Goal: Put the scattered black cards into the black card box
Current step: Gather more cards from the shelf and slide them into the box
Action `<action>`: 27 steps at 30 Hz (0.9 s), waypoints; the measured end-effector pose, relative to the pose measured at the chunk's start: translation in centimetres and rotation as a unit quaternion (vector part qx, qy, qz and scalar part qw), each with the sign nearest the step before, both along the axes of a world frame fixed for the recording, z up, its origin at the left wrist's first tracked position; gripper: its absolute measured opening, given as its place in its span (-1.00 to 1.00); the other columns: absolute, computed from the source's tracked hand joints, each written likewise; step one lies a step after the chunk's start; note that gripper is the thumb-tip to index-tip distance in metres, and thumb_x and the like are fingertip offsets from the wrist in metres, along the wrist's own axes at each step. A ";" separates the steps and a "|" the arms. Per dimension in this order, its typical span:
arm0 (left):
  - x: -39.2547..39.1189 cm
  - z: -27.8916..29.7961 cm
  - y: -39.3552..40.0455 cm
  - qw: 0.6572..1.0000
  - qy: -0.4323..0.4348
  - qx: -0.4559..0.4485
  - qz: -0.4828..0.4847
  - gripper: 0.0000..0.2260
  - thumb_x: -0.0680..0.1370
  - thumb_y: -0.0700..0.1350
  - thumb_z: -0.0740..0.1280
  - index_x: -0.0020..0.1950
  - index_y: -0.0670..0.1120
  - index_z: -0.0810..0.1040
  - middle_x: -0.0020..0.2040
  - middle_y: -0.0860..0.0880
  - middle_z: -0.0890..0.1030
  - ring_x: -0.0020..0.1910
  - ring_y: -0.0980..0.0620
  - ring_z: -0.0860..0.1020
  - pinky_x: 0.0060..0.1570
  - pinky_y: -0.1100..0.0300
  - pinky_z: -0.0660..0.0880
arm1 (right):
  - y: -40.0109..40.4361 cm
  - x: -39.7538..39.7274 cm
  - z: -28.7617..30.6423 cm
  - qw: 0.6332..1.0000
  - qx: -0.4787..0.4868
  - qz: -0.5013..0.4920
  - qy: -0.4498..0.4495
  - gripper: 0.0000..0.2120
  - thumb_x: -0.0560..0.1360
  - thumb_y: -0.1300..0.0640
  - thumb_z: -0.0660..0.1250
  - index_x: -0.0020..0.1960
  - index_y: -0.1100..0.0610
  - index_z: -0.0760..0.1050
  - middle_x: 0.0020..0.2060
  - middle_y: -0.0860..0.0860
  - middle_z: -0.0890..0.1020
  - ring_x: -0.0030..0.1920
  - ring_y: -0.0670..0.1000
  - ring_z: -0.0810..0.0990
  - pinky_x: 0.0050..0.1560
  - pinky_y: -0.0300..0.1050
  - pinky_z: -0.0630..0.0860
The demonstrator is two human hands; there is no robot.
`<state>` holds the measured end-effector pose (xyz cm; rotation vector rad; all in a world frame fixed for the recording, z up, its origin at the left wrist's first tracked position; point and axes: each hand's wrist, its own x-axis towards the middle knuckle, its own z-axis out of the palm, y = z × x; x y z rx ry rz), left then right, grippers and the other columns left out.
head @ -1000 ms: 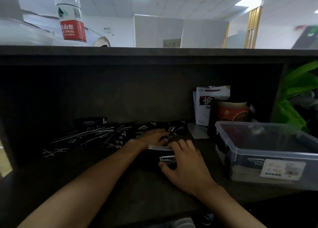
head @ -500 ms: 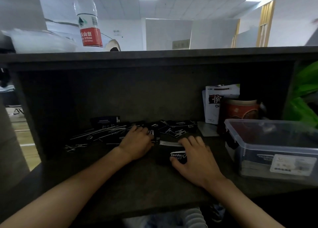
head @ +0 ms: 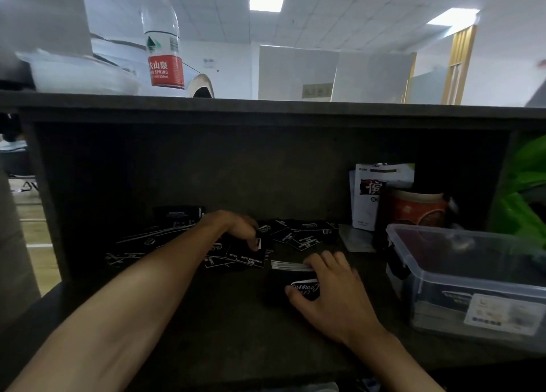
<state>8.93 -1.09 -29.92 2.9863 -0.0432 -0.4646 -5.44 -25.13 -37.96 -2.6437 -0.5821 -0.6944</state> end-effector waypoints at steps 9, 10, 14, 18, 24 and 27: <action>-1.0 -0.4 0.3 0.933 -0.265 -0.243 0.013 -0.76 0.52 -0.20 0.42 0.18 -0.08 0.56 0.11 -0.06 0.59 0.17 -0.06 0.56 0.10 0.18 0.45 | 0.1 0.2 -0.1 1.000 0.007 0.000 0.003 -0.44 0.40 -0.46 0.08 0.25 -0.16 0.35 0.10 -0.19 0.39 0.16 -0.13 0.32 0.19 -0.05 0.40; -1.8 -0.3 0.1 0.902 -0.295 -0.315 0.020 -0.81 0.53 -0.22 0.40 0.13 -0.09 0.57 0.06 -0.06 0.60 0.13 -0.05 0.57 0.07 0.20 0.45 | 0.1 0.2 0.0 1.000 0.005 -0.001 0.002 -0.44 0.41 -0.46 0.08 0.25 -0.15 0.35 0.11 -0.18 0.39 0.17 -0.12 0.32 0.19 -0.04 0.40; -6.9 -1.0 -1.0 0.820 -0.316 -0.476 0.023 -0.85 0.53 -0.24 0.40 0.01 -0.02 0.53 0.01 -0.03 0.63 0.01 0.03 0.60 -0.01 0.21 0.54 | 0.1 -0.1 0.0 1.000 0.009 0.009 0.004 -0.37 0.40 -0.45 0.08 0.31 -0.11 0.35 0.29 -0.13 0.34 0.33 -0.07 0.28 0.30 0.03 0.37; -11.7 -3.8 -2.3 0.839 -0.231 -0.492 -0.028 -0.72 0.56 -0.37 0.27 0.09 0.00 0.54 0.04 -0.03 0.65 0.05 0.08 0.63 0.02 0.25 0.57 | 0.2 -0.2 -0.1 0.999 0.019 0.021 0.015 -0.35 0.41 -0.41 0.16 0.37 -0.08 0.30 0.52 -0.08 0.12 0.52 -0.02 0.09 0.45 0.18 0.24; -12.9 -4.4 -2.2 0.895 -0.181 -0.397 -0.090 -0.72 0.64 -0.22 0.19 0.20 0.03 0.62 0.14 0.11 0.64 0.16 0.25 0.54 0.19 0.30 0.44 | 0.4 -0.2 0.1 0.999 -0.007 0.015 0.037 -0.28 0.40 -0.42 0.14 0.46 -0.14 0.12 0.31 -0.10 0.37 0.32 -0.04 0.28 0.30 0.12 0.36; -10.4 -3.5 0.2 0.895 -0.310 -0.320 -0.009 -0.75 0.60 -0.16 0.31 0.27 -0.03 0.57 0.19 0.00 0.62 0.22 0.06 0.56 0.26 0.12 0.46 | 1.2 -0.1 0.1 0.999 -0.015 -0.013 0.044 -0.37 0.40 -0.42 0.16 0.38 -0.14 0.25 0.23 -0.11 0.35 0.25 -0.05 0.27 0.24 0.10 0.40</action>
